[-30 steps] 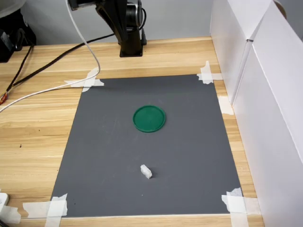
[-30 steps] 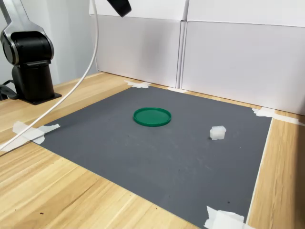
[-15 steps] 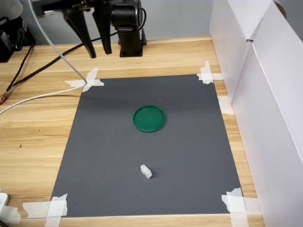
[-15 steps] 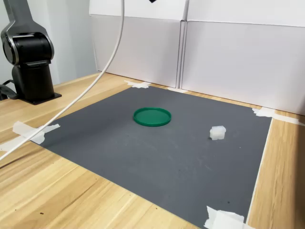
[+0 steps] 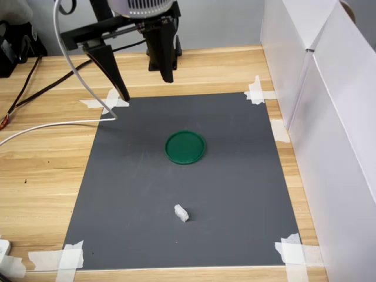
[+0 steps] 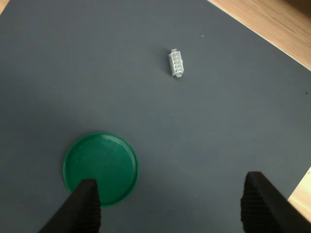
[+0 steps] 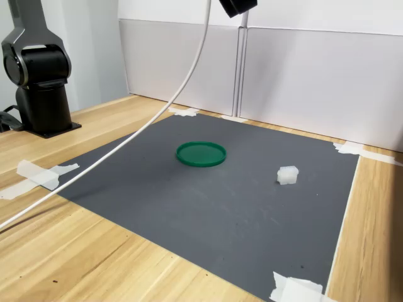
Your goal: Grasp a white terminal and put it in the green lid.
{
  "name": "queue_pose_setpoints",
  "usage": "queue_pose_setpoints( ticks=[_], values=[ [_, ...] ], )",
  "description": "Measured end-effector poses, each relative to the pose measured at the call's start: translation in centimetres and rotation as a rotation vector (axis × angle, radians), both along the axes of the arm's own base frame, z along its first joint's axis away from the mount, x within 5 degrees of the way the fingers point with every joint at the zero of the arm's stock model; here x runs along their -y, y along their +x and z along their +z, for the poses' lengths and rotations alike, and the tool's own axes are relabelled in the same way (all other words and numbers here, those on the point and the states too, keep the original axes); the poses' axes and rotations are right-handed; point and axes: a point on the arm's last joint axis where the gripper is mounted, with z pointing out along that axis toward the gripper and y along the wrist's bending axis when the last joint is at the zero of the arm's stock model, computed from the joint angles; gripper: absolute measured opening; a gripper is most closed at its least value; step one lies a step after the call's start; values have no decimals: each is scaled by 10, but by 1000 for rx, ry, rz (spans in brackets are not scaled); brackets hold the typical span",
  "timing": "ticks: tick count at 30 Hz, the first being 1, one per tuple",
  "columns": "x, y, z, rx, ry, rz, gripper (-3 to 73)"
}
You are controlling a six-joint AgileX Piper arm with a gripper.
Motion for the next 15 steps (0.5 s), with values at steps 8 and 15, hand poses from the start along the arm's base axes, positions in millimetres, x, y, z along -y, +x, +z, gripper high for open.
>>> queue_pose_setpoints(
  ticks=[8, 15],
  values=[
    [-28, 37, -18, -50, -108, 117, 714],
    [-40, 68, -68, -144, -156, 142, 715]
  ],
)
